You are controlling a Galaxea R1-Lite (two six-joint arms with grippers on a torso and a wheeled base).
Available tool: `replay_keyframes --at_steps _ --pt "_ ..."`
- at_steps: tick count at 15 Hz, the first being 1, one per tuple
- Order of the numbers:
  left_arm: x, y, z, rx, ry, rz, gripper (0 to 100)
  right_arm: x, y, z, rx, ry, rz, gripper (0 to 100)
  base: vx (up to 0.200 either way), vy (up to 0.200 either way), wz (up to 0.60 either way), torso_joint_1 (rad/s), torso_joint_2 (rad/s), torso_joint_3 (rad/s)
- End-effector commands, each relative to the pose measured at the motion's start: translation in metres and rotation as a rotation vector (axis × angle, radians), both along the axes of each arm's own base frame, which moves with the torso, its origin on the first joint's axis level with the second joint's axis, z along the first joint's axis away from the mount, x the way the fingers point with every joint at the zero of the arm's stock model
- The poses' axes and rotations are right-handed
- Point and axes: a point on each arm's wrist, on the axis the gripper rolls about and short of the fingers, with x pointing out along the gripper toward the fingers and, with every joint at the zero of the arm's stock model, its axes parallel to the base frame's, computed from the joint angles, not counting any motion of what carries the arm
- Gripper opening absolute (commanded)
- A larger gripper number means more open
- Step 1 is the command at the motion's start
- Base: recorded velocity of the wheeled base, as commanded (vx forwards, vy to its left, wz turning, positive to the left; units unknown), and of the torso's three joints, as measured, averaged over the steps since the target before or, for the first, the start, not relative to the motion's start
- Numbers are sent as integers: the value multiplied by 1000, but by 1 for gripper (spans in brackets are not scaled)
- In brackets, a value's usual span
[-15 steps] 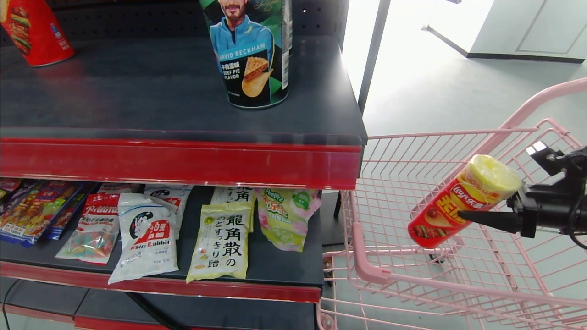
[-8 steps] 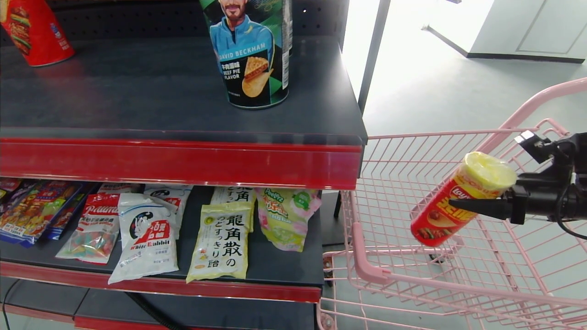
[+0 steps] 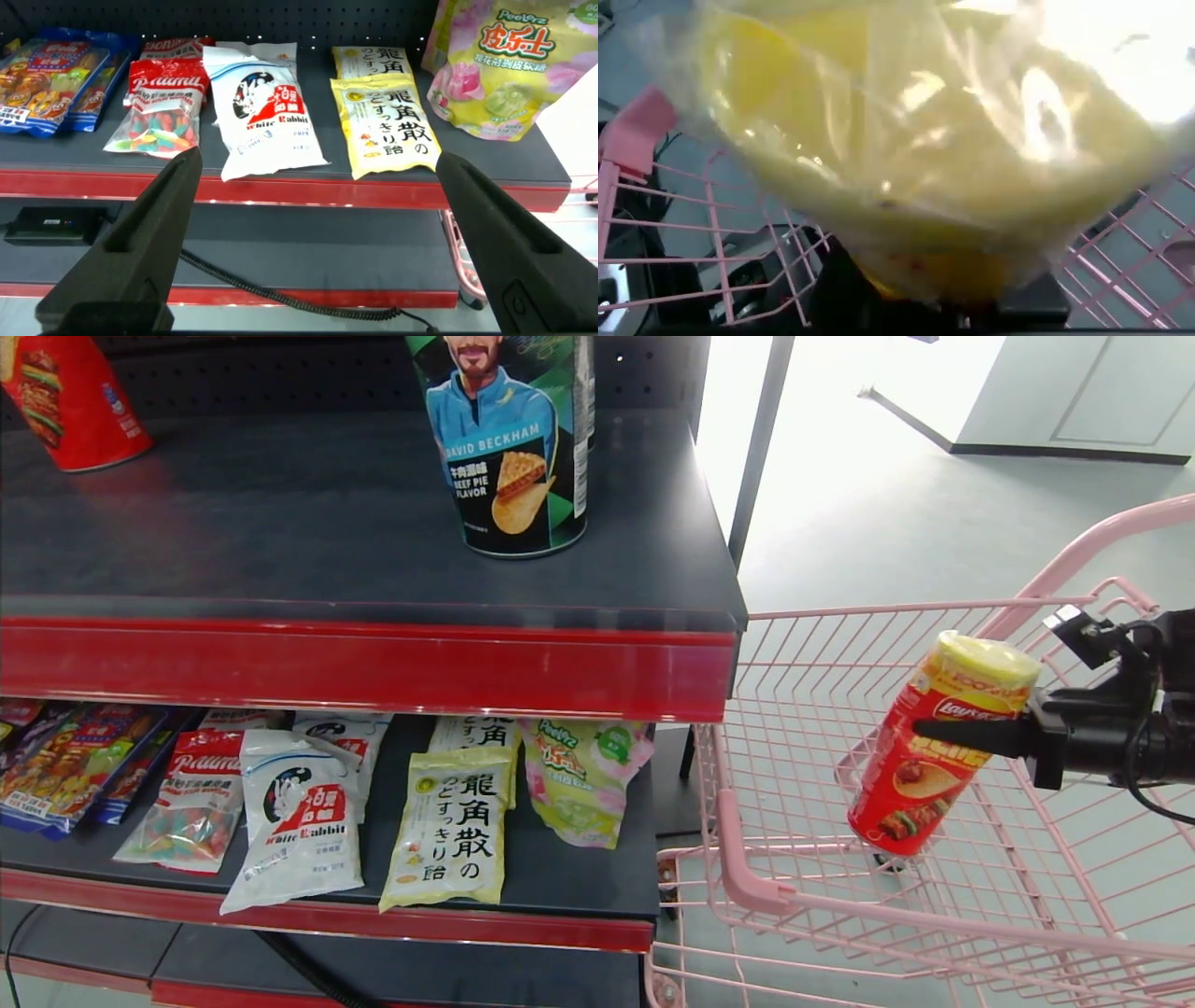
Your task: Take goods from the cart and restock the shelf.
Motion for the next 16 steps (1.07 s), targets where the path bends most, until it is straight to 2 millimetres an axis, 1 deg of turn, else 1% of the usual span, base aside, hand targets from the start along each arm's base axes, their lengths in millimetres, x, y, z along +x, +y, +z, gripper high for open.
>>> replay_keyframes --at_steps 1,3,5,6,8,9,11,12,14,16 --pt "0 0 0 0 1 0 100 1 0 1 0 -4 -1 0 0 0 0 0 0 0" --pt "0 0 0 0 -1 0 100 0 -1 11 -8 -39 -1 0 0 0 0 0 0 0" --pt "0 0 0 -2 1 0 100 -6 -5 29 -24 -93 -20 0 0 0 0 0 0 0" --pt "0 0 0 0 1 2 100 -15 -2 47 -8 -110 -14 0 0 0 0 0 0 0" --pt "0 0 0 0 1 2 100 -27 4 70 39 -153 46 0 0 0 0 0 0 0" --pt "0 0 0 0 1 0 100 -34 11 79 38 -185 74 0 0 0 0 0 0 0" --pt "0 0 0 0 1 2 100 -47 20 85 37 -209 104 0 0 0 0 0 0 0" --pt "0 0 0 0 1 2 100 -62 29 87 40 -217 130 0 0 0 0 0 0 0" --pt "0 0 0 0 1 2 100 -77 46 88 29 -227 167 0 0 0 0 0 0 0" --pt "0 0 0 0 1 0 100 -82 57 99 10 -262 174 0 0 0 0 0 0 0"
